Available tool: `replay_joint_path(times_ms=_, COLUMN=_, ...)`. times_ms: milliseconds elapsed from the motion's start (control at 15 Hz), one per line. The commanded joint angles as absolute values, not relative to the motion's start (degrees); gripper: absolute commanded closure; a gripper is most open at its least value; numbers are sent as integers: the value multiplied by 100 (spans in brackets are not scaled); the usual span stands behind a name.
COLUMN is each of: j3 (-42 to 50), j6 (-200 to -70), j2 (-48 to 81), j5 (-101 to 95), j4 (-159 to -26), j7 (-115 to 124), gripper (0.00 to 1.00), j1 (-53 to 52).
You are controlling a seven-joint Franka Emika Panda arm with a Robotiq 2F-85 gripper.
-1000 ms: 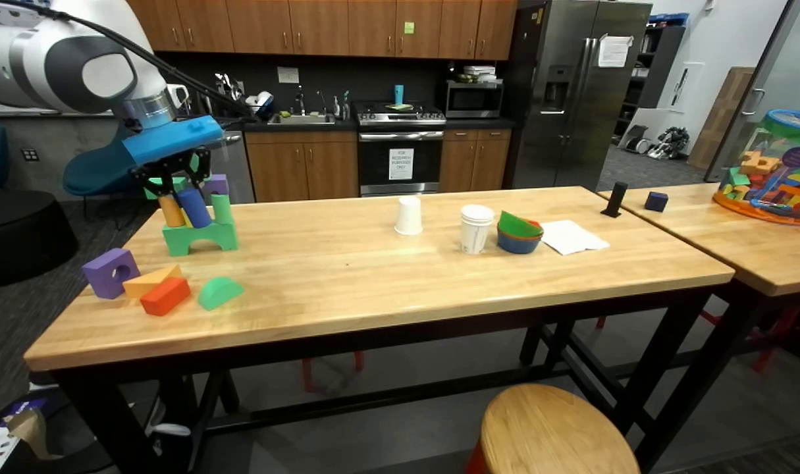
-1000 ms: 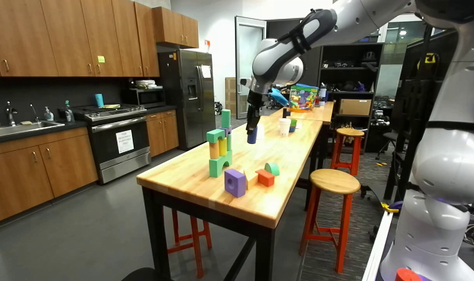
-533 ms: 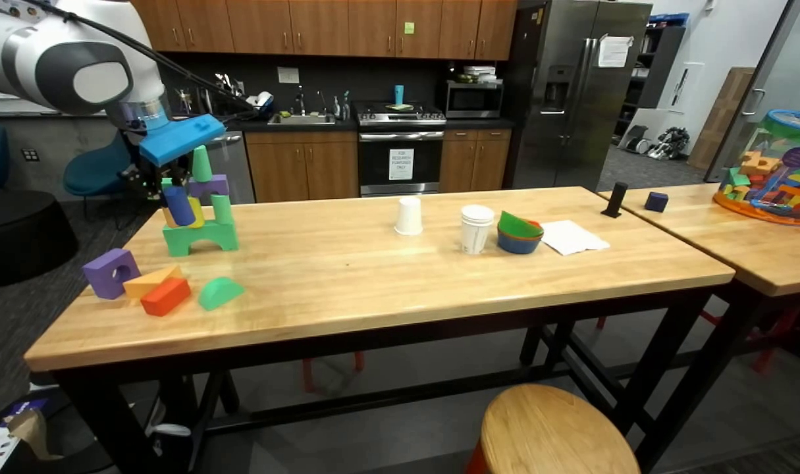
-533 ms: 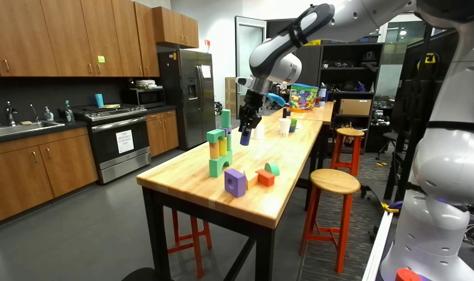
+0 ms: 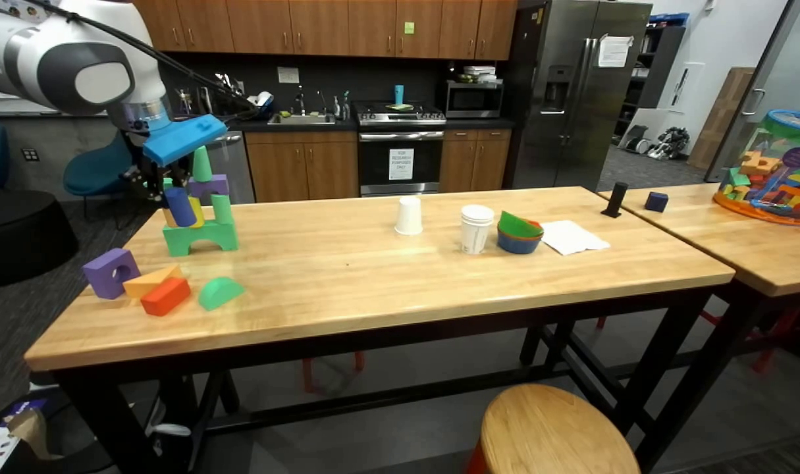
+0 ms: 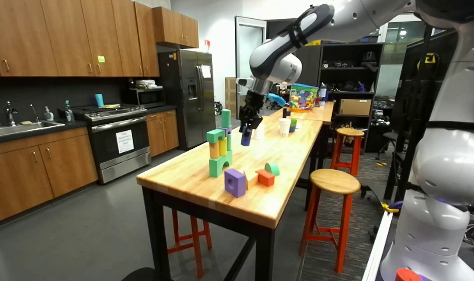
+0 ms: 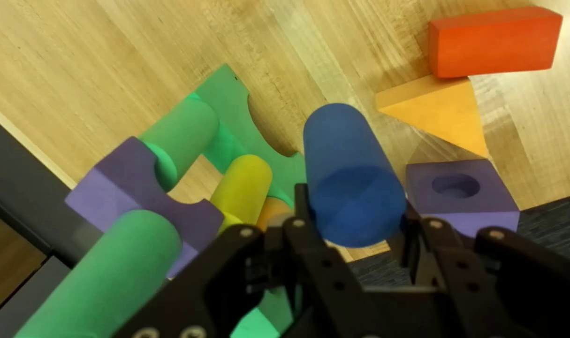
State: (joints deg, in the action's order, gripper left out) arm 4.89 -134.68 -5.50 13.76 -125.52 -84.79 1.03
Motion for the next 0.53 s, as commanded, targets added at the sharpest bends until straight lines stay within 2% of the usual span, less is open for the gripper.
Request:
replay_joint_path(times_ms=0, j3=447, j6=-13588, j2=-600, j5=1027, j4=-12622, j7=-8554, gripper=86, j1=99)
replay_joint_path(times_ms=467, j3=264, j6=-13454, j2=-485, j5=1095, j4=-12410, j7=-8584, gripper=86, j1=-130)
